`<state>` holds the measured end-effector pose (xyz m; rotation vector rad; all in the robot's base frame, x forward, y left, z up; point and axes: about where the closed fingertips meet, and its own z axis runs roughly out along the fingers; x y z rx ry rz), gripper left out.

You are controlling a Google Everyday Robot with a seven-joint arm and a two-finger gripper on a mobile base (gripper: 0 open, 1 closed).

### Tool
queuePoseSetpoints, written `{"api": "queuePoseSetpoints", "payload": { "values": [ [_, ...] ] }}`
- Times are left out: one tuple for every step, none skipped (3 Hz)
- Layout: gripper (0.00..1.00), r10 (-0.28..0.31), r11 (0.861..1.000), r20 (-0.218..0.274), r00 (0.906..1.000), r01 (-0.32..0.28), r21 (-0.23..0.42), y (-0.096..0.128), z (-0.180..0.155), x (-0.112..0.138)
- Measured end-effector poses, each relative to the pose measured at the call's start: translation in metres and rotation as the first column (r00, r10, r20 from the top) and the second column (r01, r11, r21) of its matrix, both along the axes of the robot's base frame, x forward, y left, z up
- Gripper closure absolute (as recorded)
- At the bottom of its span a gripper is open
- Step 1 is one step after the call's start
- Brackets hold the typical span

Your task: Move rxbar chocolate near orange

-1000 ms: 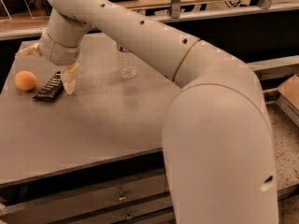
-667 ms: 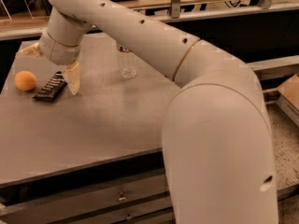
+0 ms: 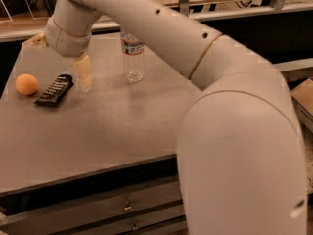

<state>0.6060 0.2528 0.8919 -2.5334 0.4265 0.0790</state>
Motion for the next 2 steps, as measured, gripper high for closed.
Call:
{"api": "queuePoseSetpoints", "payload": {
  "values": [
    [0.00,-0.122,0.992,-0.028,0.9921,0.122,-0.017,-0.0301,0.0493,0.0015],
    [0.00,-0.122,0.992,-0.028,0.9922,0.122,-0.017,-0.0300,0.0492,0.0015]
  ]
}}
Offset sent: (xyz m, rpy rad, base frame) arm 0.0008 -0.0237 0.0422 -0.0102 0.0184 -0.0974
